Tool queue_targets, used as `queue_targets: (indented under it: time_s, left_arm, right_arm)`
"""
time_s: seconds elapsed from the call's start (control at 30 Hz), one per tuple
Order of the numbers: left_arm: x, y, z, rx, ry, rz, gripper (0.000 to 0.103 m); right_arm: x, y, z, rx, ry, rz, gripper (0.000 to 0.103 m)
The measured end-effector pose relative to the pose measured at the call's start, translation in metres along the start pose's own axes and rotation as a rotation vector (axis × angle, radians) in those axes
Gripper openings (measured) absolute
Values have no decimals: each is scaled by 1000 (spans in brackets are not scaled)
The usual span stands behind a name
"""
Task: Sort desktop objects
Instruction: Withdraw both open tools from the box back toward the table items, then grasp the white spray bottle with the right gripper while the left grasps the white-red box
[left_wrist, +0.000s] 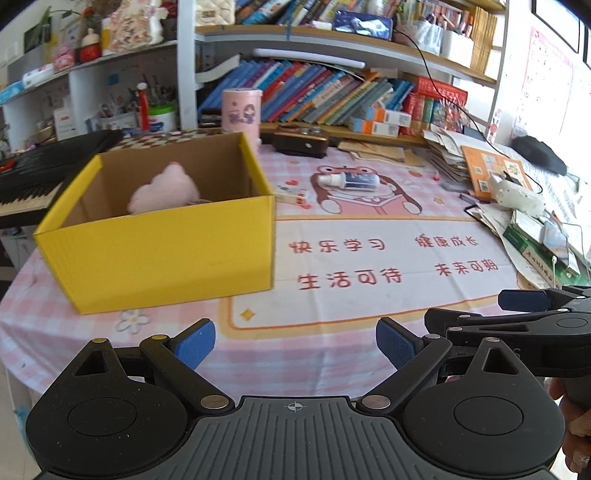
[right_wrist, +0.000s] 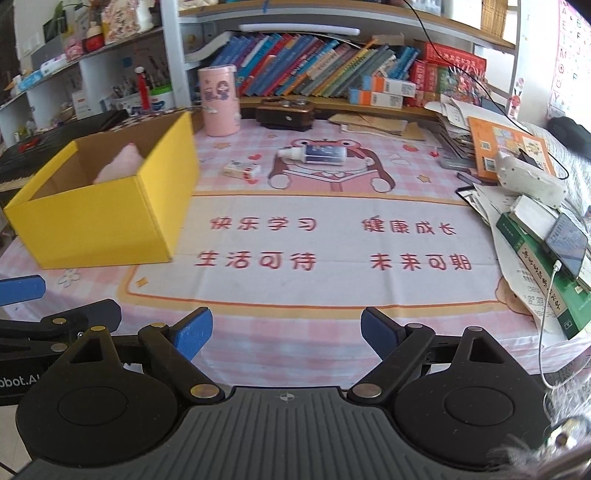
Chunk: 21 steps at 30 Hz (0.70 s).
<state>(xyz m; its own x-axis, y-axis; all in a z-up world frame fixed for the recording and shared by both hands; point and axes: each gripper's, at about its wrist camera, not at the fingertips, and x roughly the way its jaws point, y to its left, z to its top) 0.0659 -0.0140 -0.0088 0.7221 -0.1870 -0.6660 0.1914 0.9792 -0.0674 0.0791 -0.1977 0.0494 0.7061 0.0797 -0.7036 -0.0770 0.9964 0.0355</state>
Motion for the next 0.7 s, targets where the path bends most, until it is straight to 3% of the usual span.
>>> queue_targets:
  time_s: [0.4,0.7]
  left_arm:
    - [54,-48,34,3,27,-24,96]
    - [90,-71,56,-41,50,22,96]
  right_arm:
    - [39,-62,34,3,38,-22,87]
    - [75,-97,63,-30,73,28,87]
